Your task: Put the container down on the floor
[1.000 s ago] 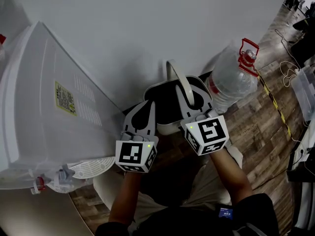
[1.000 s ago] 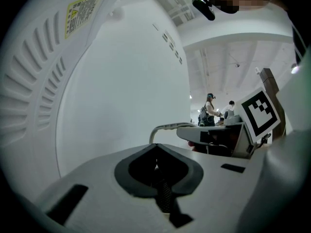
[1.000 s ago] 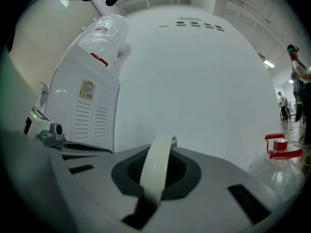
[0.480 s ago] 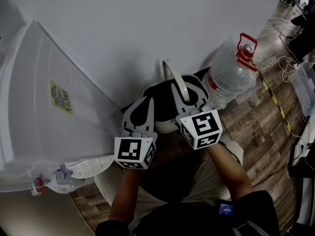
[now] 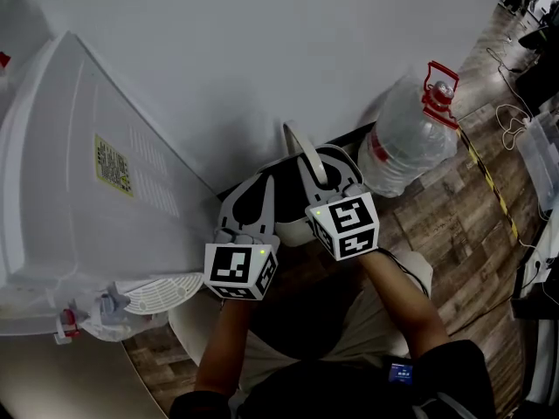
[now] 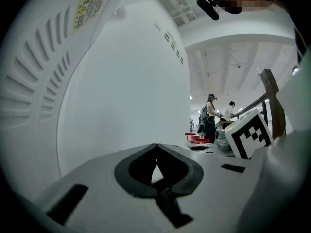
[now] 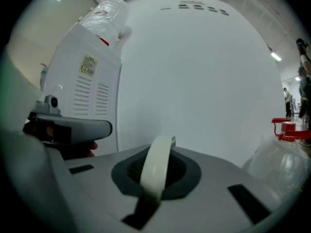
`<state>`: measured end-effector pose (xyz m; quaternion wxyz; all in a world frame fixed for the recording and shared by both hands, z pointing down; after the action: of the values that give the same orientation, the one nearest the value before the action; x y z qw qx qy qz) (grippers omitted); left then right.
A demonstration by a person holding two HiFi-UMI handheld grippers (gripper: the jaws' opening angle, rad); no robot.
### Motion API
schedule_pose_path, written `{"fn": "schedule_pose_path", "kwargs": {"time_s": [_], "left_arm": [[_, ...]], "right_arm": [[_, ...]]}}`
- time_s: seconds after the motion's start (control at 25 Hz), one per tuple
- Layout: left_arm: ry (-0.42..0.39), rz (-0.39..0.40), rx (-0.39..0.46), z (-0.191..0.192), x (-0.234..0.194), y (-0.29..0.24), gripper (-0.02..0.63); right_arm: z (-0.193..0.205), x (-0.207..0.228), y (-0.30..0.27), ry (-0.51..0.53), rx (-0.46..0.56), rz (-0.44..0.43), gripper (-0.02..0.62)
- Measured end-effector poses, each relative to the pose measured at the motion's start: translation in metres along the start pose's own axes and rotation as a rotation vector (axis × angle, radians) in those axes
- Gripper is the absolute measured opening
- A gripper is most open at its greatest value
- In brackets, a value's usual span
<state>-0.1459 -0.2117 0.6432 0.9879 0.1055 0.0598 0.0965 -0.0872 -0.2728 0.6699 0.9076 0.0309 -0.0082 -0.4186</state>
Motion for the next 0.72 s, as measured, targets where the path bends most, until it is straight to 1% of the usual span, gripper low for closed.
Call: {"fn": "schedule_pose_path", "kwargs": {"time_s": [0.2, 0.48, 0.72], "left_arm": [[0.005, -0.011, -0.023, 0.012, -0.003, 0.004, 0.017], [0.052, -0.063, -0.130, 0.059, -0.019, 0.013, 0.017], [0.087, -0.075, -0.185, 0.085, -0.022, 0.020, 0.017]], "right_arm": [[0.020, -0.006, -0.003, -0.009, -0.051, -0.009, 0.029], [0.045, -0.010, -0.005, -0.012, -0.115, -0.020, 0.029], [0.069, -0.012, -0.006, -0.006, -0.173, -0.021, 0.029]]}}
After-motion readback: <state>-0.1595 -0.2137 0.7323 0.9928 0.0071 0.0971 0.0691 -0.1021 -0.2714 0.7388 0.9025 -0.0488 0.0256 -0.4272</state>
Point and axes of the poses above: the fingertips, and each gripper's own axes: y backward along the fingers, x to its right, z out of its underside, the point moved 1 cm from there along y, backward along the fingers, and after that the axes turned 15 degrees about x, right-handed, at the moved point
